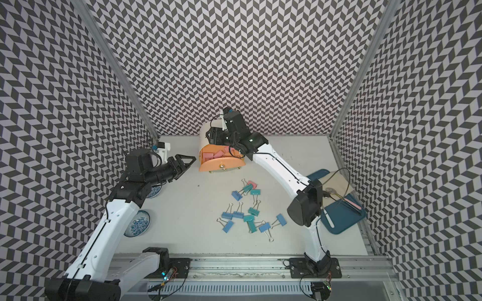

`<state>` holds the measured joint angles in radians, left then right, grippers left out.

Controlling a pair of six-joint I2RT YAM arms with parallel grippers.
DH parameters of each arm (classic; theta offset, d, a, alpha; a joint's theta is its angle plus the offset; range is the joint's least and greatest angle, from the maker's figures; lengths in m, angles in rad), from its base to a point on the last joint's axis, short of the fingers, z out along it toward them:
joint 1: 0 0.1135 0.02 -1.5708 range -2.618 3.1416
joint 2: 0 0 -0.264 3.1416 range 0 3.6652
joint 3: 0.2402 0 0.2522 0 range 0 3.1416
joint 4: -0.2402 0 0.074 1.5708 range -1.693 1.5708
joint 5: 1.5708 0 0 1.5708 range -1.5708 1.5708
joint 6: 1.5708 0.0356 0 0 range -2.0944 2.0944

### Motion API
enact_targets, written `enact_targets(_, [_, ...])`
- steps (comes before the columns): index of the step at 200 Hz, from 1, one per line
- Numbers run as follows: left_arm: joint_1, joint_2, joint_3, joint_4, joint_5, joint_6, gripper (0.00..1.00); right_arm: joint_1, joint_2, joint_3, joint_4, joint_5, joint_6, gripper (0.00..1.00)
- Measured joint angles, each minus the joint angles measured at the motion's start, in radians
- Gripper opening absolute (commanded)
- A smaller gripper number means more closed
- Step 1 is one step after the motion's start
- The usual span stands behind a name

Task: Put the binder clips in the drawer according to color
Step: Place the binder clip in the drawer, then move the binder clip to the center of the board.

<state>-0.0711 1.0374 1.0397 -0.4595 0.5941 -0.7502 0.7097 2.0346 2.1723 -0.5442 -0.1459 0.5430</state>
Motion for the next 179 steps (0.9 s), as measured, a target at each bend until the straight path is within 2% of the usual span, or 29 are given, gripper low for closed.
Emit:
enact_targets(38, [0.002,0.000,0.000,-0.011,-0.003,0.008,0.64,-0.026,-0.023,-0.007,0.000,-0.001,-0.005,0.68])
enact_targets(65, [0.005,0.000,0.000,-0.023,-0.011,0.016,0.64,-0.085,-0.088,-0.066,0.008,-0.016,-0.006,0.66])
enact_targets(123, [0.008,-0.027,-0.026,-0.031,-0.031,0.020,0.64,-0.240,-0.307,-0.397,0.109,-0.085,-0.003,0.65])
enact_targets(179, [0.008,-0.108,-0.180,-0.032,-0.048,0.008,0.64,-0.339,-0.449,-0.650,0.175,-0.140,0.014,0.62])
